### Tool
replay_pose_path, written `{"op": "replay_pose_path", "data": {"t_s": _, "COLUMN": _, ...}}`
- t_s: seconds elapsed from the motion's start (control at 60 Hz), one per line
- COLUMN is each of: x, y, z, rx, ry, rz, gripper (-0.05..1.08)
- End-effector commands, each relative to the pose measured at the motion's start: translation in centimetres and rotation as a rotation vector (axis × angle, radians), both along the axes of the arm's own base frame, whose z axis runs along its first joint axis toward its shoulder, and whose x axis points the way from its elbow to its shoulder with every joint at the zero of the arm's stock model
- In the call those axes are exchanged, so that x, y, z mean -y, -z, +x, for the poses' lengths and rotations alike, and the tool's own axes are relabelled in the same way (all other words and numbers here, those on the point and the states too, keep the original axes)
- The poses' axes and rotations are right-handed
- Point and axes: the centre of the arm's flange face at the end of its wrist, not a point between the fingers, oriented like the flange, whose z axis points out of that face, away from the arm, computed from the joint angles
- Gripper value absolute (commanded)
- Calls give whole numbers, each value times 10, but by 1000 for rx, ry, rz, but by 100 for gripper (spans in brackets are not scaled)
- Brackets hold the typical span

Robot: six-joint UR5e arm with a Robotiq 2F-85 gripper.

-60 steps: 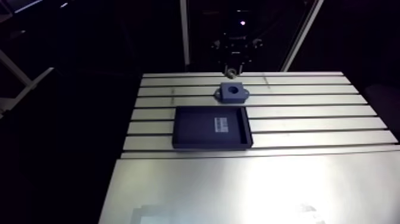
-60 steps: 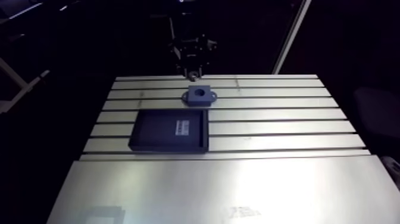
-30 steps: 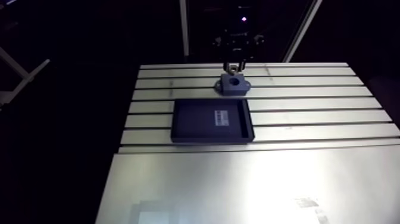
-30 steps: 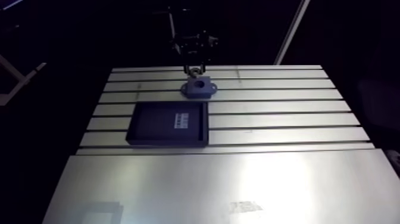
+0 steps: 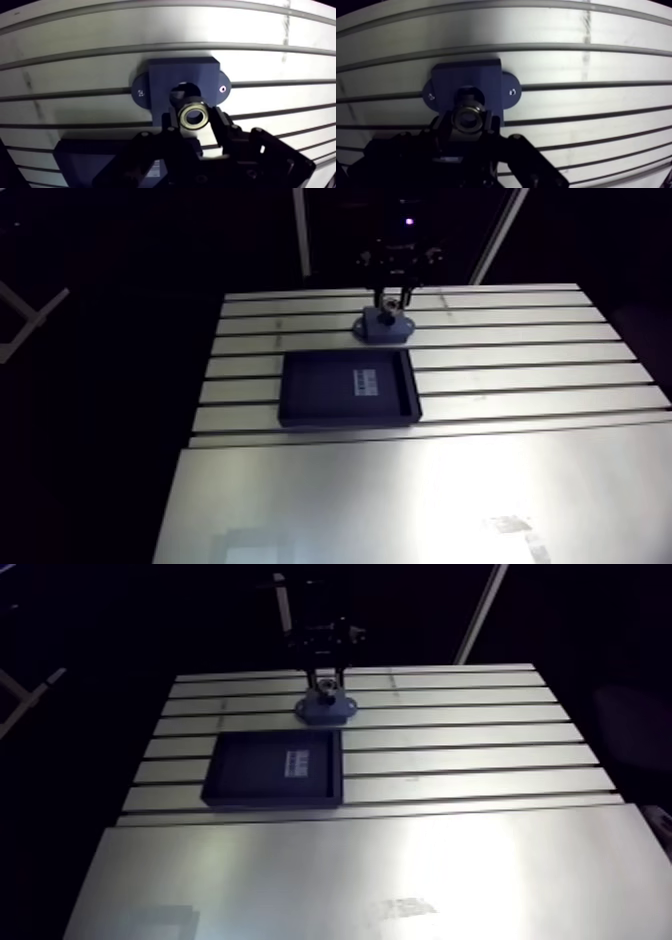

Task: Pick up the bearing and press it into the housing until flush.

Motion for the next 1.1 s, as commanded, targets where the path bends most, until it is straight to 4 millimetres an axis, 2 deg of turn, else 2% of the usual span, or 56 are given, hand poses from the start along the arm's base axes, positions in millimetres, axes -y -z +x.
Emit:
{"op": "replay_pose_path", "data": {"t_s": 0.017, "x": -1, "y": 3, "z": -3, "rx": 4, "ry": 1, "rz": -1, "gripper": 78}}
{"op": "replay_pose_path", "data": {"t_s": 0.167, "x": -2, "y": 5, "z": -8, "rx": 8, "ry": 1, "rz": -1, "gripper": 78}}
{"op": "replay_pose_path", "data": {"t_s": 1.1, "x": 2, "y": 22, "z": -8, "rx": 37, "ry": -5, "rz": 0, "gripper": 78}}
